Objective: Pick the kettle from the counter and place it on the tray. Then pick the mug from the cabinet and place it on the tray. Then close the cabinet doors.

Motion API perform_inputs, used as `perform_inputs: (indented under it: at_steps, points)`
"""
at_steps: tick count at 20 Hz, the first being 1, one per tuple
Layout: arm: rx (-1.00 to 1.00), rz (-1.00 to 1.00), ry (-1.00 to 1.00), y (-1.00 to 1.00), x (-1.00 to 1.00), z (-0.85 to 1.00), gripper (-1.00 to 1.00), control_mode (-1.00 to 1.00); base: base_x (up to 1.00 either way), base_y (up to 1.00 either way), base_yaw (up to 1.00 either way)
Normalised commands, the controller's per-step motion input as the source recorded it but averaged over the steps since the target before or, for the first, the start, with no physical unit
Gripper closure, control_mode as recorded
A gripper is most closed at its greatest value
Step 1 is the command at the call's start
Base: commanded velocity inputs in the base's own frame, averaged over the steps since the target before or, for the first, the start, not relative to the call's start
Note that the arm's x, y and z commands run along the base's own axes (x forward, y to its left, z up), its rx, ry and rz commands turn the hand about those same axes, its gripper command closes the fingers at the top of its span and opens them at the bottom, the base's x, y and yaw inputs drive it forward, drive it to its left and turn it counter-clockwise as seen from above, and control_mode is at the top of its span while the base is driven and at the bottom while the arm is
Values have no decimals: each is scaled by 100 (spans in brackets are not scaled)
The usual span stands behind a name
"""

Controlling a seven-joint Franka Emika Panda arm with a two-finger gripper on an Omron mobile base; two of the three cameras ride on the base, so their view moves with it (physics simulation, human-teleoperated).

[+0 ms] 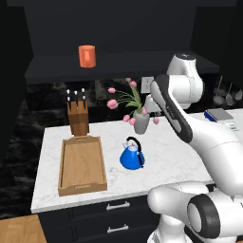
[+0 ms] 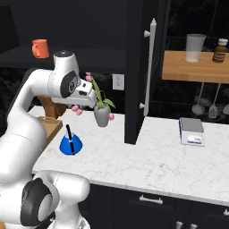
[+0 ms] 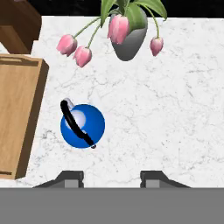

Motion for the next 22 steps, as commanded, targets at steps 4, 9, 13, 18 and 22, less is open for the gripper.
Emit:
perform_inputs:
  at_steps: [4,9,13,18,22]
  points:
    - [-2,0,1,4,-4,-63,-100,-100,0,0,0]
    - [0,5,-2,20,-13,-100,-100,-100,0,0,0]
    - [0,3,-1,9,0,-44,-100,-100,0,0,0]
    - [0,0,0,13,3,-9,-100,-100,0,0,0]
    - [0,2,3,63,50,-38,-100,-100,0,0,0]
